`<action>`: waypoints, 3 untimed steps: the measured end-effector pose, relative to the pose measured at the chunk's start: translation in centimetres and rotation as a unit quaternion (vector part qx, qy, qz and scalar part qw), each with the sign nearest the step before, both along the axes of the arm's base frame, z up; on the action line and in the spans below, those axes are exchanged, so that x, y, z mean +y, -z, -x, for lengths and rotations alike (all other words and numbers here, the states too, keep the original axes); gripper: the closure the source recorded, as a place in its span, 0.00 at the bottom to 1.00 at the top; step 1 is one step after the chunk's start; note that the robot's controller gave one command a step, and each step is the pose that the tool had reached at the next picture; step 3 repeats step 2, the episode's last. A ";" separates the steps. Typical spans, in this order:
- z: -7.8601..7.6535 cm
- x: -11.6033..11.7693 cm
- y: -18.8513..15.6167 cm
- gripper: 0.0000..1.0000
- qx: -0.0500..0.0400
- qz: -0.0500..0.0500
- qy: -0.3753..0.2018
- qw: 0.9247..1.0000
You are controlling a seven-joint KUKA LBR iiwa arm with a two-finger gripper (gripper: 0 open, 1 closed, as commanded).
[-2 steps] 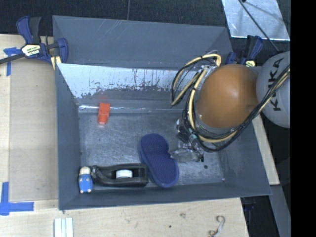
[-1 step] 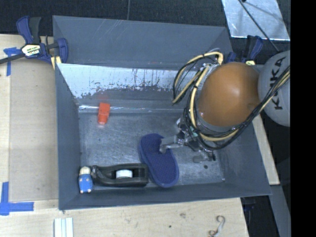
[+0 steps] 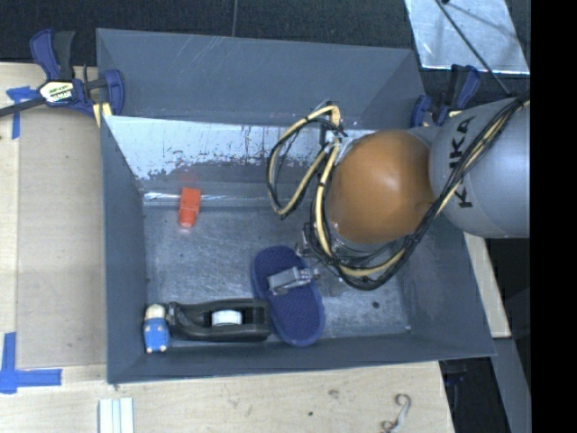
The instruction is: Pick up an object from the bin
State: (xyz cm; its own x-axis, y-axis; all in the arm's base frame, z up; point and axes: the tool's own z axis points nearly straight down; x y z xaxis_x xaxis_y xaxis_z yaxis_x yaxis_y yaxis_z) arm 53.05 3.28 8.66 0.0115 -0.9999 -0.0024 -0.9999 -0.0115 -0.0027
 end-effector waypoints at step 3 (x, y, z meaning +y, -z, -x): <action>1.3 0.2 -10.3 1.00 -0.003 0.000 0.008 1.000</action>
Offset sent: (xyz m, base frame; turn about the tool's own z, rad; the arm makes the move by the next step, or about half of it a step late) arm 0.0000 0.0000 0.0000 0.0000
